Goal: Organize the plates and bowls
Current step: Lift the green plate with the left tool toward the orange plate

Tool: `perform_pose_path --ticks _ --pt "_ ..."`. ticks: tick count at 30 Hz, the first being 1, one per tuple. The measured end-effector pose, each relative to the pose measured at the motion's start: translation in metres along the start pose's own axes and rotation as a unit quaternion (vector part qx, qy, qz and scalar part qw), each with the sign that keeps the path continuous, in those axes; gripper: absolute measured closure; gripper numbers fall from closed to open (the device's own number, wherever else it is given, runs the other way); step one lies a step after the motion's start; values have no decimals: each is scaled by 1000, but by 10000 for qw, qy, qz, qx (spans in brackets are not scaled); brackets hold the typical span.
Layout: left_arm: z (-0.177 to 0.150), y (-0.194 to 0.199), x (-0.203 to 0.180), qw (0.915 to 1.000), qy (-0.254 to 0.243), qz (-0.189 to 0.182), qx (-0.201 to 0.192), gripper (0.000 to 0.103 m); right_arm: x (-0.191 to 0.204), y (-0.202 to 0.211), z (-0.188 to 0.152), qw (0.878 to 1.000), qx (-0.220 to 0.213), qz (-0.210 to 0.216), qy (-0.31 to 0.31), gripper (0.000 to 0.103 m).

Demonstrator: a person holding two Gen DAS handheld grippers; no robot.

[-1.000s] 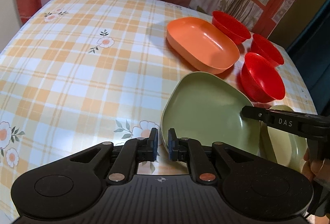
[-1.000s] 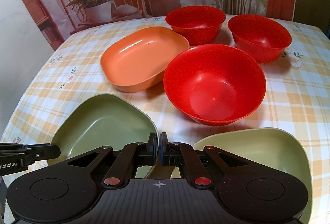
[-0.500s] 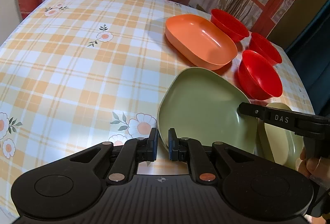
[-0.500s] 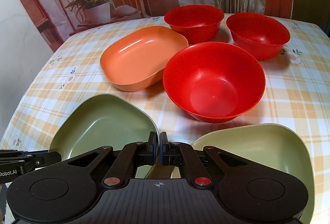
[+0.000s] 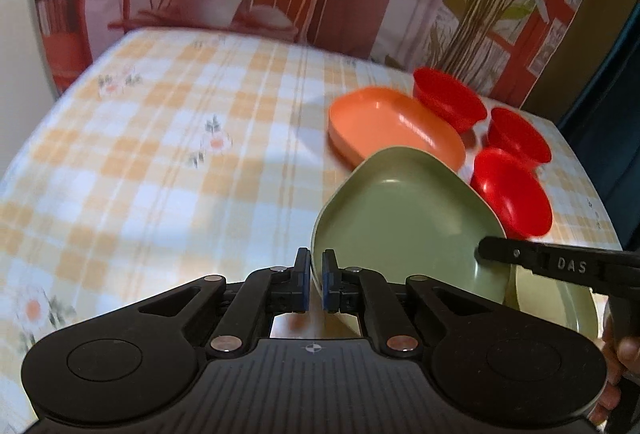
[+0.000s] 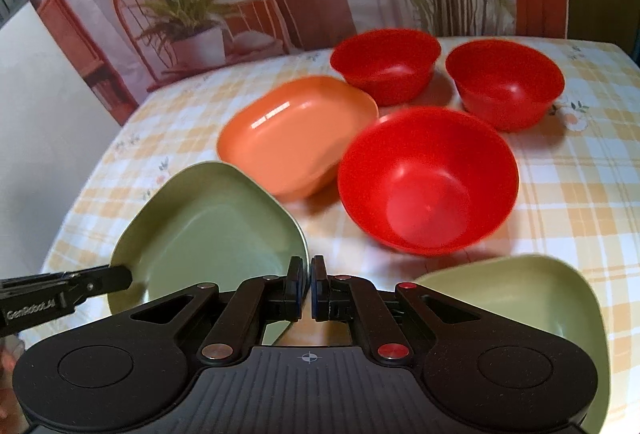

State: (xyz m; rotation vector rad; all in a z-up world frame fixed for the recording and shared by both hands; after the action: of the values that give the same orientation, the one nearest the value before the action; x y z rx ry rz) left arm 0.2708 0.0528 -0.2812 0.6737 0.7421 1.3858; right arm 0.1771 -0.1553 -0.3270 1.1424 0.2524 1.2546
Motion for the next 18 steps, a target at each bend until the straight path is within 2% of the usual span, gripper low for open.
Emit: perform_pose_path --ticks 7,14,18 --pt "48 -5 -6 9990 -272 -11 -360 98 -2 -2 34 9996 -208 77 -169 98" --pt "92 -29 -10 9988 -311 -21 -385 98 -16 -24 78 9992 -242 18 -312 98" --pt "108 -48 -15 9980 -527 109 -339 98 -27 -41 98 9990 -146 -72 -420 98"
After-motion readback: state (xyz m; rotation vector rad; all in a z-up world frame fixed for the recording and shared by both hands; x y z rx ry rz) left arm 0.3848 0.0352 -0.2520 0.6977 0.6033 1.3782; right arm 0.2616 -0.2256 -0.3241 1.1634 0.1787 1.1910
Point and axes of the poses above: each gripper's, at about its wrist camera, not at the fingertips, and y roughly against the way its jaws point, x to its left, z to its top, the point moved 10 cm from there along -y, roughly the way its jaws point, and after that the axes turned 8 degrees about z, right-handed, at the moved point
